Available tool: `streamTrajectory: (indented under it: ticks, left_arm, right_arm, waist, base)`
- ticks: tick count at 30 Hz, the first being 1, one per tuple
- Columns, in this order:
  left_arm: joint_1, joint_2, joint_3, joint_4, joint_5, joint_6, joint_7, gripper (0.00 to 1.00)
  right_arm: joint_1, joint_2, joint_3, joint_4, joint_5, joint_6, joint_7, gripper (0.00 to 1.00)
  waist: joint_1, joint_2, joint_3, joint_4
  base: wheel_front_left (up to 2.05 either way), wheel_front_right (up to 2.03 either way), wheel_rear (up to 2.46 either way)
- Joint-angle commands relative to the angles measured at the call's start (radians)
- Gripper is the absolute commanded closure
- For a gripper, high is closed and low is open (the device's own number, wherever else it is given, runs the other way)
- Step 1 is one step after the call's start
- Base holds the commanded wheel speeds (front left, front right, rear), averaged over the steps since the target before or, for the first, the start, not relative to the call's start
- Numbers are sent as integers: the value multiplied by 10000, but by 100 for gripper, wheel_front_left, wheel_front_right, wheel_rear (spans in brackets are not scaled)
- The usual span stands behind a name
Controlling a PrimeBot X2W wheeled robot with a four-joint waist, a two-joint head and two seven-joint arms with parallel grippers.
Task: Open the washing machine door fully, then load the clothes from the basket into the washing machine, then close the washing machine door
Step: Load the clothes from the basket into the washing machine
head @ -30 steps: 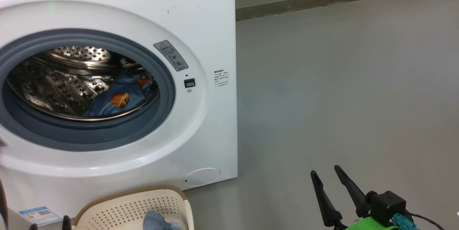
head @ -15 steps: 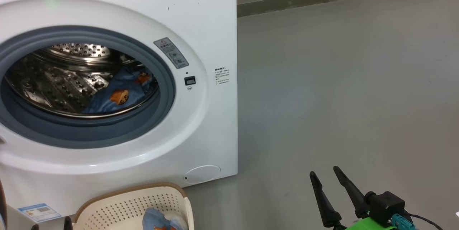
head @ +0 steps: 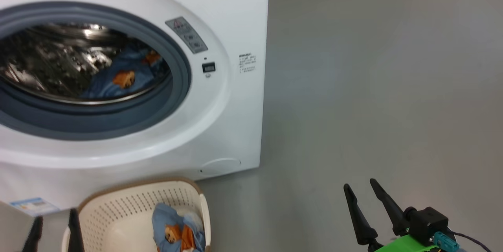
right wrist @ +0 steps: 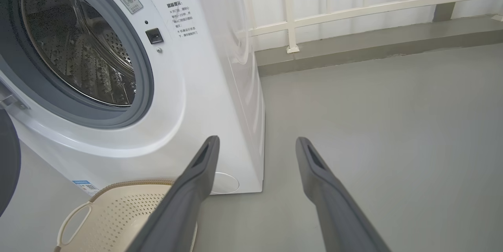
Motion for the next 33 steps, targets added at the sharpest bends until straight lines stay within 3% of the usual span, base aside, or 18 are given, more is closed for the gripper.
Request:
streamTrajectory:
  ticks: [1, 14, 33]
  left_arm:
    - [-809, 275, 347, -75, -107, -94, -60, 0]
    - [-4024, 1008, 427, 2068, -502, -561, 349, 0]
    - [-6259, 1407, -189, 5453, -873, -1524, 637, 0]
  right_arm:
    - [-341, 13, 207, -335, 81, 16, -48, 0]
    - [-1472, 19, 498, -1257, 848, 16, -50, 0]
    - [-2291, 20, 948, -1678, 1352, 16, -51, 0]
  waist:
    - [0, -1, 1053, 123]
    - [0, -1, 3978, -413]
    - [0, -1, 6215, -1134]
  base:
    - [0, 0, 0]
    - [0, 0, 0]
    - [0, 0, 0]
